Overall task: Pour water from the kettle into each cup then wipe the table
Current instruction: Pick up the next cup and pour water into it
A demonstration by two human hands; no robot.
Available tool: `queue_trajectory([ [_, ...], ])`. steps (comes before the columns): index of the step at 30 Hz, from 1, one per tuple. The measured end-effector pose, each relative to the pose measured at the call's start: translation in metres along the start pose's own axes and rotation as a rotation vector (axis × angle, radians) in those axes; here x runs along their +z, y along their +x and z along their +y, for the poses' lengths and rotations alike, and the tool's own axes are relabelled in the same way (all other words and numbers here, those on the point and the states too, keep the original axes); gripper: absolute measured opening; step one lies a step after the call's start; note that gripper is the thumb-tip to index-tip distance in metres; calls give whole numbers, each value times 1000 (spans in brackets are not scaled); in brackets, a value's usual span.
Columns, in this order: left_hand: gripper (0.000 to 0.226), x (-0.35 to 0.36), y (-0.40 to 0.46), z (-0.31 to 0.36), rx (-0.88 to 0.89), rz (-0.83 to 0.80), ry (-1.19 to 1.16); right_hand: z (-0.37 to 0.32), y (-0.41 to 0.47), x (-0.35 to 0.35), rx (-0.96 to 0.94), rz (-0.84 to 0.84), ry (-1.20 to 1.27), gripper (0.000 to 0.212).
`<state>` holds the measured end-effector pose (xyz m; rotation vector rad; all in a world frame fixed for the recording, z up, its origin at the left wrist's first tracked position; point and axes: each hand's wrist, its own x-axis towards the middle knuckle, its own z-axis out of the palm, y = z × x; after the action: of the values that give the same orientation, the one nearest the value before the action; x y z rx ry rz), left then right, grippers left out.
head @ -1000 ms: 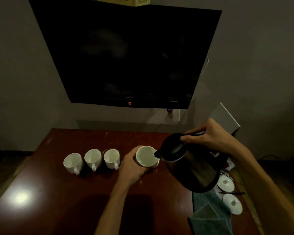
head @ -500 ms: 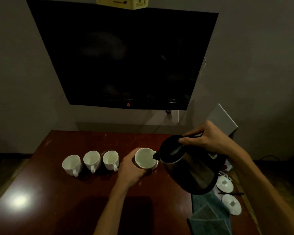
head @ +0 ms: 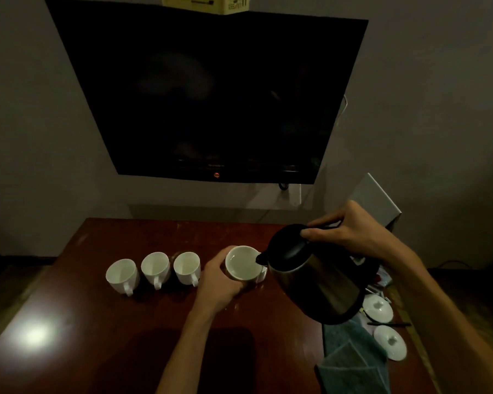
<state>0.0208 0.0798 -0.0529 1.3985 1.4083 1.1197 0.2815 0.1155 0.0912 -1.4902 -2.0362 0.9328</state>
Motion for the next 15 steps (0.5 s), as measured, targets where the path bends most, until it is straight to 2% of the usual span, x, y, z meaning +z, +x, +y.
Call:
queue_trajectory([
  [2, 65, -1, -1, -1, -1, -11, -3, -1, 1, 0, 11, -12, -10, 38],
  [5, 63, -1, -3, -1, 3, -18, -18, -1, 2, 1, 30, -24, -24, 54],
  [11, 61, -1, -4, -1, -7, -15, -56, 0, 1, 3, 22, -18, -26, 63],
  [15, 60, 0, -4, -1, -20, -29, -73, -1, 2, 4, 31, -13, -30, 60],
])
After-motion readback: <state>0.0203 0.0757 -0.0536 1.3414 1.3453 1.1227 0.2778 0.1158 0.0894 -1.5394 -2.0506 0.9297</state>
